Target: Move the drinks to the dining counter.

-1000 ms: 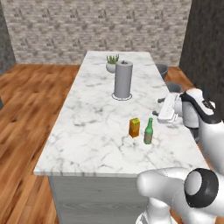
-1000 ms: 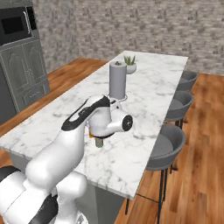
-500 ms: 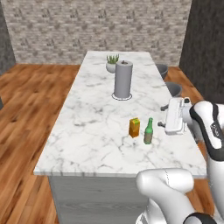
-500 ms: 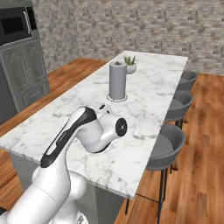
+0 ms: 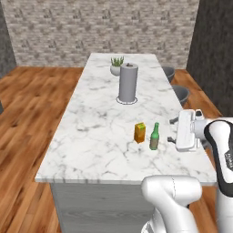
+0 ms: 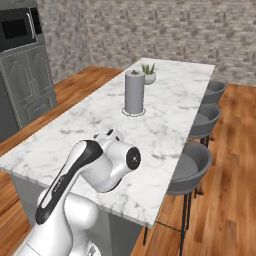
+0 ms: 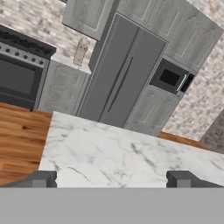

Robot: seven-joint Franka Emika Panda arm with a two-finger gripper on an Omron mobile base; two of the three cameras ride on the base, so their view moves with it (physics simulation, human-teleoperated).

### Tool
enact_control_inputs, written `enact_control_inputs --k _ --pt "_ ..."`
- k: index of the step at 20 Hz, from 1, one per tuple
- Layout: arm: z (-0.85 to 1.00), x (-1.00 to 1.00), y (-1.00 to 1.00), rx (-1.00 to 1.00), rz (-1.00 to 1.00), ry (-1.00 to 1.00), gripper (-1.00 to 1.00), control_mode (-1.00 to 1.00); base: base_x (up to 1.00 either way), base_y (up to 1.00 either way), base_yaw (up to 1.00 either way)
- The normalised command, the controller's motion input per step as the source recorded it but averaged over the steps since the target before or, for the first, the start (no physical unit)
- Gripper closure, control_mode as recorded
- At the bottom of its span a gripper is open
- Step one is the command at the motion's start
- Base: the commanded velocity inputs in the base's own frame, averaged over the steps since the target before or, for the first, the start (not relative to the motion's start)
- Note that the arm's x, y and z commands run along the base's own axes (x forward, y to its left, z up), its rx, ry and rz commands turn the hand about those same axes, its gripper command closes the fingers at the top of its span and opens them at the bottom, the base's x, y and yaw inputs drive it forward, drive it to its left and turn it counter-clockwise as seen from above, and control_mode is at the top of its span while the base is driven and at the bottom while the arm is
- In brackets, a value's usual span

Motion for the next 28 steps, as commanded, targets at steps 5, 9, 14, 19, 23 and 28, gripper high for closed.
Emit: enact_control_inputs --k 5,9,14,19,23,28 --pt "0.00 0.00 0.00 0.00 0.00 0.00 -1.00 1.00 -0.04 0.00 0.00" --pt "0.00 0.00 0.00 0.00 0.00 0.00 -1.00 1.00 -0.72 0.01 0.09" --pt "0.00 0.00 0.00 0.00 0.00 0.00 -1.00 1.00 -1.00 0.19 0.25" --pt "0.00 0.00 0.00 0.00 0.00 0.00 -1.00 1.00 -0.79 0.40 0.40" --pt "0.00 0.00 0.00 0.00 0.00 0.00 -1.00 1.00 -0.18 0.59 0.57" --pt "0.00 0.00 0.00 0.00 0.00 0.00 -1.00 1.00 0.03 0.58 0.71"
